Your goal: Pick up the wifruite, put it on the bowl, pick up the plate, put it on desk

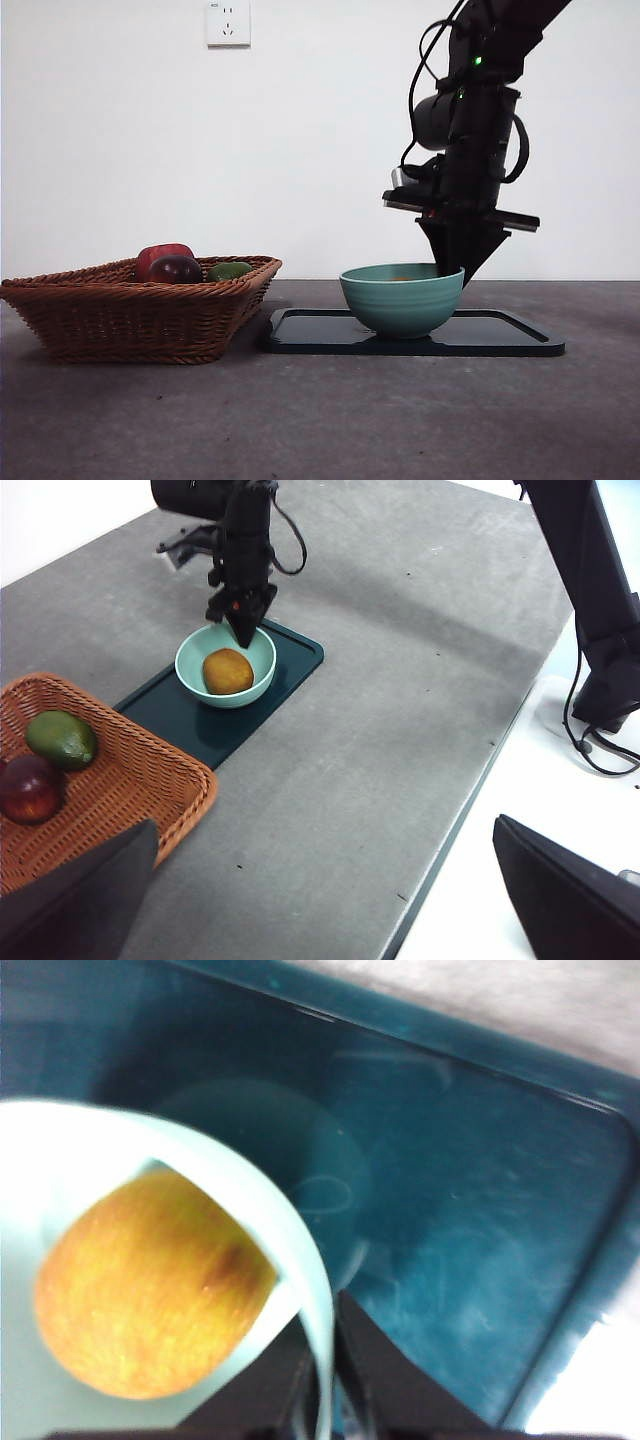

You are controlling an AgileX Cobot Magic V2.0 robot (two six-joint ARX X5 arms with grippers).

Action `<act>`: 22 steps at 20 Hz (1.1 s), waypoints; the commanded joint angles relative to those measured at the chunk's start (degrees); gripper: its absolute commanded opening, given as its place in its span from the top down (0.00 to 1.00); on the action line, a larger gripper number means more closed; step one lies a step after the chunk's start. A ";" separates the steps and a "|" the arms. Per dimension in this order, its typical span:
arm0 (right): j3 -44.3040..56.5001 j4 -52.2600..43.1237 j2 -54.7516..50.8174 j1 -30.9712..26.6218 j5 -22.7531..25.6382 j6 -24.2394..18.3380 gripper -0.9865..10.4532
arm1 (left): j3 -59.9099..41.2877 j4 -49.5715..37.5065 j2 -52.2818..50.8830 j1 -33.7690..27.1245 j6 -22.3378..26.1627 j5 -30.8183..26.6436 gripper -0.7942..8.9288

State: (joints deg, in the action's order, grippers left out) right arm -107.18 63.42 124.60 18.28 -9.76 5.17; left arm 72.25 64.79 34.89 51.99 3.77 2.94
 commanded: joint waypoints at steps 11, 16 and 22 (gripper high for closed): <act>-8.76 6.84 -2.23 -2.78 5.33 -2.05 0.44 | 0.68 -3.17 0.28 0.52 1.38 0.02 0.31; -8.87 11.91 -17.40 -2.67 7.91 -2.10 0.38 | 0.66 -7.72 0.28 0.52 1.36 0.02 0.31; -3.69 16.31 -37.86 -1.84 8.70 -2.21 0.38 | 0.66 -12.94 2.36 0.52 1.16 0.02 0.31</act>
State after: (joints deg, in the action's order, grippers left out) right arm -110.08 76.77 86.61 15.97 -1.23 3.20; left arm 72.25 52.82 36.67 51.99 4.62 2.94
